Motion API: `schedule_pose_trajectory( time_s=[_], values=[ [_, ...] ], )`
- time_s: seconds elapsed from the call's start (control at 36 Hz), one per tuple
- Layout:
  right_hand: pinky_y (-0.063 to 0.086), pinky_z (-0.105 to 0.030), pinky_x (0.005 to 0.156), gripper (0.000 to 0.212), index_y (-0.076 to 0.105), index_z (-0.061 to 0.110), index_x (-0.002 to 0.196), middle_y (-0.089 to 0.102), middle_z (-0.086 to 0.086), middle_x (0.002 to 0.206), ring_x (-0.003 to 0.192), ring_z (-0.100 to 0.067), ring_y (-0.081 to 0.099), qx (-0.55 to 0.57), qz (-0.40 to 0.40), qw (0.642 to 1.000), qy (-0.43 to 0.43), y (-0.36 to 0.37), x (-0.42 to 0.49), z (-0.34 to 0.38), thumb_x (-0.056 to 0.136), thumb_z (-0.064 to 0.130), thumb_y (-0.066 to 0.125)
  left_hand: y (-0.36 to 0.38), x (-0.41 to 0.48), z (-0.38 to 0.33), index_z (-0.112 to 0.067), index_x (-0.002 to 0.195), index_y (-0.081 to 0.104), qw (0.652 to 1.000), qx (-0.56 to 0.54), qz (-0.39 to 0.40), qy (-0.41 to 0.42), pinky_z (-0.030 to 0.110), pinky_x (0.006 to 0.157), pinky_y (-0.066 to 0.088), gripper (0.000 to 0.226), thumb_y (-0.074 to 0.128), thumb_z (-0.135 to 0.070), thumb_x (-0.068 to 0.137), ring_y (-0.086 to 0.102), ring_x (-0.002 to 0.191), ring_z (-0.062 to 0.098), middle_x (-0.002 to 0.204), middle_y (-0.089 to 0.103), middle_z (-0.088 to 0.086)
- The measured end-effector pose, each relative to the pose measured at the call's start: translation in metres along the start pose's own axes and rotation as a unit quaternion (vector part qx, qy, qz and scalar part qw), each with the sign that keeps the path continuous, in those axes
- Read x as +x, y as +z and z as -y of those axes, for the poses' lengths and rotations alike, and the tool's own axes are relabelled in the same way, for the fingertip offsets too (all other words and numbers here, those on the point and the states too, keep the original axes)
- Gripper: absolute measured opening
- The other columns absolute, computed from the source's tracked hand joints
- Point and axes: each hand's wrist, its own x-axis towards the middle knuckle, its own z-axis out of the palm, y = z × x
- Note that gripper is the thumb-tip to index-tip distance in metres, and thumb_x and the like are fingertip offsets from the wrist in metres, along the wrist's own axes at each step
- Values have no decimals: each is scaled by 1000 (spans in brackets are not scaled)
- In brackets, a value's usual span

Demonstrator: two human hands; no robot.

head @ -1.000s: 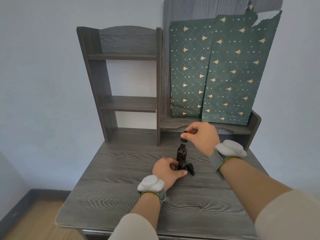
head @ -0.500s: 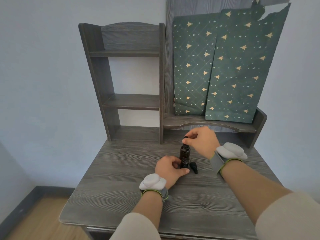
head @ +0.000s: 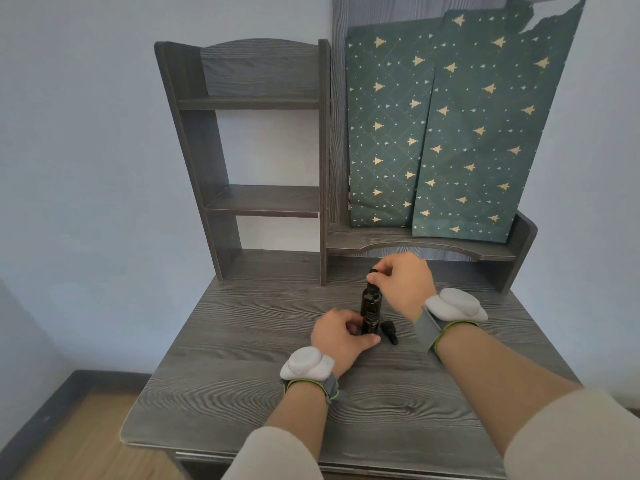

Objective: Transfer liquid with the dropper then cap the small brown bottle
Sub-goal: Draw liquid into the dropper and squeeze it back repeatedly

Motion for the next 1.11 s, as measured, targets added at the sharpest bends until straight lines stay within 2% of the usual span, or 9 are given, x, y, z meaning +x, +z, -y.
schedule_pose_trajectory(
  time_s=[0.25, 0.42, 0.81, 1.11],
  values=[
    [50, -32, 82, 13, 72, 13, 85, 70, -4, 92, 92, -24, 62, -24, -13, 999, -26, -2, -3, 3, 84, 24, 66, -1, 0, -1, -25, 89, 70, 1000, -3, 0, 6, 23, 66, 40, 29, 78, -41, 67, 48, 68, 6, 69, 48, -14],
    [50, -34, 85, 13, 72, 13, 85, 70, -3, 94, 94, -24, 61, -29, -16, 999, -34, -2, -5, 3, 85, 24, 66, -1, 0, 0, -25, 90, 70, 1000, 1, 2, 6, 27, 70, 45, 30, 78, -42, 66, 50, 70, 8, 69, 48, -14],
    [50, -32, 82, 13, 72, 15, 84, 70, 0, 86, 89, -20, 62, 0, -17, 1000, -23, -1, -5, 0, 82, 28, 69, -1, -1, 0, -25, 89, 71, 1000, -3, -1, 7, 28, 72, 47, 29, 79, -40, 66, 51, 70, 9, 70, 49, -14],
    [53, -32, 82, 16, 73, 18, 88, 72, 1, 86, 87, -16, 65, 12, 14, 999, -41, -6, -5, -4, 80, 32, 72, -2, 1, 0, -24, 91, 71, 1000, -10, 6, 3, 28, 72, 46, 30, 80, -39, 66, 51, 71, 9, 70, 49, -13]
  ],
)
